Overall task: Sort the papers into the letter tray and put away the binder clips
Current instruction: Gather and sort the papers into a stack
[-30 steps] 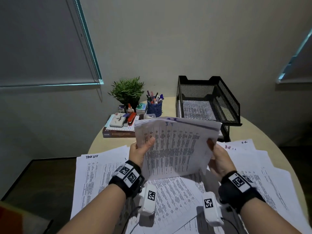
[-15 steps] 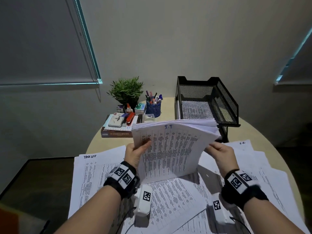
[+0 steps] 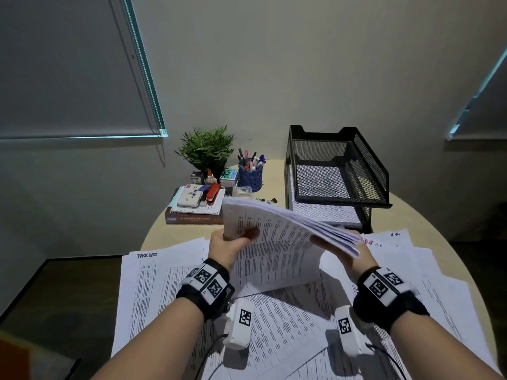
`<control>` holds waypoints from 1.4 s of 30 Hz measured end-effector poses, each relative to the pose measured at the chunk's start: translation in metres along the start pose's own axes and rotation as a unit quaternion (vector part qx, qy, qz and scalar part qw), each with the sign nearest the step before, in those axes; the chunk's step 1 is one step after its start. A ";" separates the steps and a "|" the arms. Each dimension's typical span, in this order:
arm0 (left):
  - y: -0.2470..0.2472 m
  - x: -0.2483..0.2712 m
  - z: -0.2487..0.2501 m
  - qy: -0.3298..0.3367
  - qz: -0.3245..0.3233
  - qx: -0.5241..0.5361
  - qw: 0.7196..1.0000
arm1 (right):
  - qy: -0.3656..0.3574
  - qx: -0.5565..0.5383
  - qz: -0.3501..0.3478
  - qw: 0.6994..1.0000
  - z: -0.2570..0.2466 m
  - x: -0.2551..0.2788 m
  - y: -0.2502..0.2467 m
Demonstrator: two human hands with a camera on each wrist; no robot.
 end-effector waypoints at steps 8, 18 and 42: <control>0.000 0.011 -0.021 -0.026 -0.023 -0.029 0.999 | 0.061 -0.004 0.007 0.998 0.017 0.022 0.005; -0.006 0.018 -0.078 -0.157 0.026 -0.072 0.985 | 0.192 0.040 0.063 0.979 0.082 0.027 0.003; 0.166 -0.051 -0.020 -0.257 -0.152 0.020 0.954 | 0.147 0.093 -0.024 0.984 -0.027 -0.088 -0.111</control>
Point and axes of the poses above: each hand's wrist, its own x-axis away from the middle knuckle, its own y-axis out of the palm, z = x × y, the point moved 9 cm from there along -x, towards the middle knuckle, and after that the axes turned 1 degree about -z, right-handed, at the moved point
